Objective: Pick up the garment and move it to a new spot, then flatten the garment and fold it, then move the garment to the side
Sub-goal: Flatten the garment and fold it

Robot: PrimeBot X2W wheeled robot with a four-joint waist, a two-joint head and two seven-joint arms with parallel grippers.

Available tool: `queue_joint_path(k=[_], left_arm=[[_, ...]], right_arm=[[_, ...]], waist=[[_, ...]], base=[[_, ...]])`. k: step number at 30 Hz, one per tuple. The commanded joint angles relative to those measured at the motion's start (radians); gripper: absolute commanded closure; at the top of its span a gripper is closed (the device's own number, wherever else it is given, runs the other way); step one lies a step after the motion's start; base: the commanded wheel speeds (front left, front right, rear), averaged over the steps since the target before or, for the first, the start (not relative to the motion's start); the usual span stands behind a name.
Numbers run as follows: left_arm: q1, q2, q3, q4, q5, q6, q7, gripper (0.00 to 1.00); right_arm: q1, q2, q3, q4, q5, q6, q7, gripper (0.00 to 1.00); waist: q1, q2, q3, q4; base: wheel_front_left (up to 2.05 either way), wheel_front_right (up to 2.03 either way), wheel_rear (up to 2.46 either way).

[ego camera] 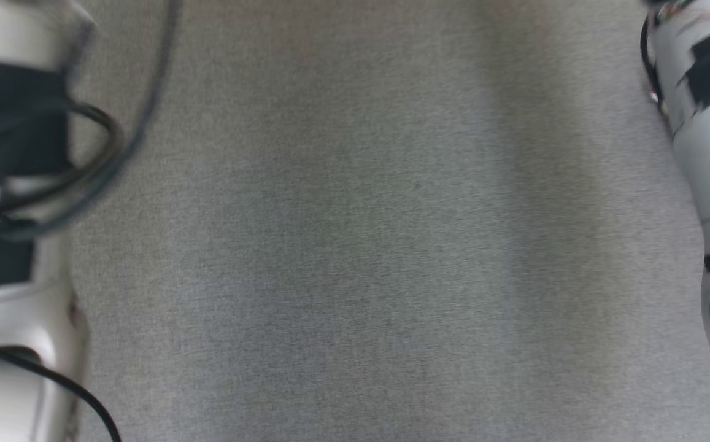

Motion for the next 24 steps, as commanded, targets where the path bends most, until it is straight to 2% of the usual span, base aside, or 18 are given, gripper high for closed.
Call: queue_joint_path(k=[1, 9, 15, 20, 24], left_arm=[[0.041, -0.002, -0.008, -0.002, 0.01, -0.01, -0.003, 1.0], [0.246, -0.012, -0.025, -0.016, -0.012, -0.053, -0.004, 1.0], [0.409, -0.013, -0.043, -0.016, -0.079, -0.076, -0.004, 1.0], [0.508, -0.013, -0.063, 0.041, -0.103, -0.075, -0.003, 1.0], [0.565, -0.013, -0.066, 0.084, -0.143, -0.068, 0.006, 1.0]], right_arm=[[0.037, -0.019, 0.029, 0.016, -0.021, 0.0, -0.006, 1.0], [0.171, -0.105, 0.193, 0.034, 0.024, 0.0, 0.025, 1.0], [0.287, -0.188, 0.279, -0.016, 0.098, 0.0, 0.1, 1.0], [0.378, -0.243, 0.302, -0.074, 0.156, 0.0, 0.138, 1.0], [0.445, -0.28, 0.306, -0.111, 0.19, 0.0, 0.212, 1.0]], waist=[[0.0001, 0.0, 0.033, 0.028], [0.0001, 0.0, 0.059, 0.083], [0.0001, 0.0, 0.001, 0.107], [0.0001, 0.0, -0.052, 0.114], [0.0001, 0.0, -0.105, 0.11]], base=[[0.0, 0.0, 0.0], [0.0, 0.0, 0.0], [0.0, 0.0, 0.0], [0.0, 0.0, 0.0], [0.0, 0.0, 0.0]])
